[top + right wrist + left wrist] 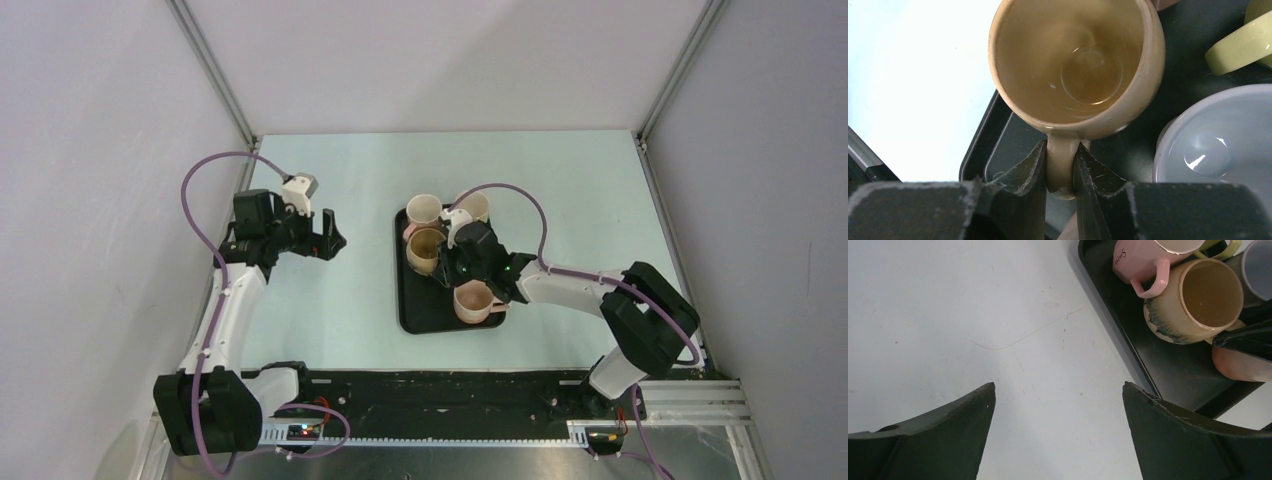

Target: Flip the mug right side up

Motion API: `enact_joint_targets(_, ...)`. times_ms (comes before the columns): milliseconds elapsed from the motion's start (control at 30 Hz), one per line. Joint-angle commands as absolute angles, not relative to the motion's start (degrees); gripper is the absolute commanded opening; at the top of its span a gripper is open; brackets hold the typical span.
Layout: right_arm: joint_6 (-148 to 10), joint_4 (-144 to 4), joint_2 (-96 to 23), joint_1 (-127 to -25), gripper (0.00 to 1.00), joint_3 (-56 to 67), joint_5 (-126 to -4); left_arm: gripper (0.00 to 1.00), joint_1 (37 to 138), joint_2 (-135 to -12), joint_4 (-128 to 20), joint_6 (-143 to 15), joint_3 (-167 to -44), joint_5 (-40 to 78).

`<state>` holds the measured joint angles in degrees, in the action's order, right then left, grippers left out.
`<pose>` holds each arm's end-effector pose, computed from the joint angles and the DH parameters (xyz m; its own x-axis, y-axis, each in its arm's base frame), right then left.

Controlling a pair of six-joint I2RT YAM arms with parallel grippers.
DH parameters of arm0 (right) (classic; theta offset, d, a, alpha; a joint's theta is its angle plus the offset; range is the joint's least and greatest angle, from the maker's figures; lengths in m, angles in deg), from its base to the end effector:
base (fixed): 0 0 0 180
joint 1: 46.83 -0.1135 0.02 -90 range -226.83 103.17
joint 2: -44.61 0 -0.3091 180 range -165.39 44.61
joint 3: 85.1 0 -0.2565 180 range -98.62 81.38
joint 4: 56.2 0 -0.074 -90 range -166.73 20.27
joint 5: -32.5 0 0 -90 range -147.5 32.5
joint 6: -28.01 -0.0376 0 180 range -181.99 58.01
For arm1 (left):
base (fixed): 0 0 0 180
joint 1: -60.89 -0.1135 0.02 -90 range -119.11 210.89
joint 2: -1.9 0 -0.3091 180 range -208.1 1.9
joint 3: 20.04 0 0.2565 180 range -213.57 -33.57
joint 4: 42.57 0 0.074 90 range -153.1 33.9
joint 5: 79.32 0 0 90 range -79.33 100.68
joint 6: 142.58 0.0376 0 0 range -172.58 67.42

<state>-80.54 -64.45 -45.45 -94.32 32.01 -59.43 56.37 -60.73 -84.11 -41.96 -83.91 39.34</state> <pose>0.2284 0.2511 0.2408 -0.6116 -0.1966 -0.7664 -0.5915 0.7570 0.2778 0.2167 -0.0010 0.3243 -0.5793 0.1164 -0.8068 0.4093 0.8975 -0.1643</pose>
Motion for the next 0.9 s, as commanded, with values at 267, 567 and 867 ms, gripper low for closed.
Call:
enact_joint_targets(267,-79.41,-56.83,-49.09,-92.03,0.0,24.3,-57.5,1.0,55.94,-60.87,-83.19,-40.56,-83.52,41.17)
enact_joint_targets(567,-78.1,-57.33,-49.2,-93.44,0.0,23.4,-57.85,1.0,55.88,-61.11,-83.25,-40.55,-83.44,41.63)
enact_joint_targets(867,-78.71,-58.97,-49.7,-93.82,0.0,23.11,-58.01,1.0,55.9,-61.14,-83.24,-40.45,-83.18,41.98)
